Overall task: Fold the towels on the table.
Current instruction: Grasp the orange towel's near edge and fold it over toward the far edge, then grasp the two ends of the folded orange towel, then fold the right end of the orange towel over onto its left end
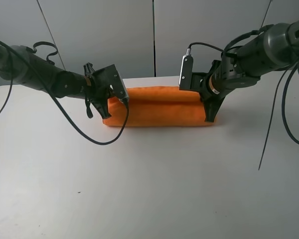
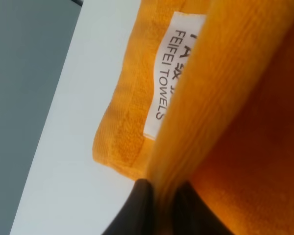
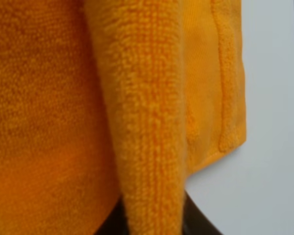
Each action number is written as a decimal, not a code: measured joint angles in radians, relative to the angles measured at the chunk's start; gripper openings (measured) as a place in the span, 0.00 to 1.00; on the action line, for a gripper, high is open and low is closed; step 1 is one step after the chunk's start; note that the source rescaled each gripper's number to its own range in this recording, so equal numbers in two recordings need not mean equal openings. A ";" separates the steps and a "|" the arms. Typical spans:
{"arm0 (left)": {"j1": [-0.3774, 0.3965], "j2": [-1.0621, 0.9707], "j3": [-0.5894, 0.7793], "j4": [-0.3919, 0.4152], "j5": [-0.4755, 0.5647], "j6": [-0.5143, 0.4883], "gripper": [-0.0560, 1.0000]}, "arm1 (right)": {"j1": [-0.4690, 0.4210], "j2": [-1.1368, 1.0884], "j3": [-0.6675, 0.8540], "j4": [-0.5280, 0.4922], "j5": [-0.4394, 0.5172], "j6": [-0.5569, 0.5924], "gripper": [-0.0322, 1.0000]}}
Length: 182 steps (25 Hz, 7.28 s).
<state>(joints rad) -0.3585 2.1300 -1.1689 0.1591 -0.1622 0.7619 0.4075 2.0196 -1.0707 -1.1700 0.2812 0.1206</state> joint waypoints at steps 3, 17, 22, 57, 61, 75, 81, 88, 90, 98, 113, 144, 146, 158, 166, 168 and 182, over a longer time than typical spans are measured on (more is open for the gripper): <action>0.006 0.002 0.000 -0.004 0.004 0.000 0.38 | -0.002 0.000 0.000 -0.011 0.022 0.000 0.44; 0.009 -0.090 0.000 -0.042 0.038 -0.021 1.00 | -0.002 -0.113 0.000 -0.095 0.063 0.287 0.93; 0.009 -0.140 -0.031 -0.226 0.231 -0.204 1.00 | -0.004 -0.171 -0.025 0.095 0.114 0.520 0.93; 0.050 0.078 -0.248 -0.262 0.705 -0.732 1.00 | -0.214 -0.003 -0.250 1.530 0.361 -0.329 0.94; 0.050 0.078 -0.248 -0.262 0.705 -0.730 1.00 | -0.307 0.037 -0.270 1.711 0.440 -0.470 0.94; 0.050 0.078 -0.248 -0.262 0.705 -0.728 1.00 | -0.407 0.178 -0.323 1.910 0.475 -0.619 0.94; 0.050 0.078 -0.248 -0.266 0.706 -0.728 1.00 | -0.407 0.179 -0.328 1.902 0.452 -0.605 0.94; 0.050 0.078 -0.248 -0.268 0.706 -0.727 1.00 | -0.365 0.207 -0.334 1.928 0.448 -0.603 0.94; 0.050 0.078 -0.248 -0.268 0.708 -0.727 1.00 | -0.344 0.214 -0.338 1.936 0.448 -0.603 0.94; 0.050 0.078 -0.248 -0.270 0.710 -0.714 1.00 | -0.270 0.218 -0.340 1.947 0.440 -0.608 0.94; 0.050 0.078 -0.248 -0.250 0.724 -0.709 1.00 | -0.241 0.235 -0.378 1.990 0.528 -0.609 0.07; 0.037 0.088 -0.320 -0.078 0.872 -0.781 1.00 | -0.071 0.255 -0.528 2.202 0.665 -0.608 0.07; 0.037 0.088 -0.320 -0.078 0.872 -0.783 1.00 | -0.053 0.264 -0.528 2.220 0.633 -0.608 0.07; 0.037 0.088 -0.320 -0.076 0.872 -0.785 1.00 | -0.041 0.284 -0.528 2.383 0.541 -0.635 0.07; 0.037 0.088 -0.320 -0.074 0.870 -0.785 1.00 | -0.017 0.350 -0.528 2.410 0.530 -0.646 0.07; 0.037 0.088 -0.320 -0.072 0.870 -0.785 1.00 | -0.016 0.364 -0.528 2.410 0.530 -0.648 0.07; 0.055 -0.104 -0.320 -0.034 0.888 -0.792 1.00 | -0.015 0.371 -0.528 2.413 0.530 -0.654 0.07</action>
<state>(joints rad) -0.3036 2.0258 -1.4892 0.1255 0.7262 -0.0302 0.3924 2.3905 -1.5989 1.2427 0.8116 -0.5335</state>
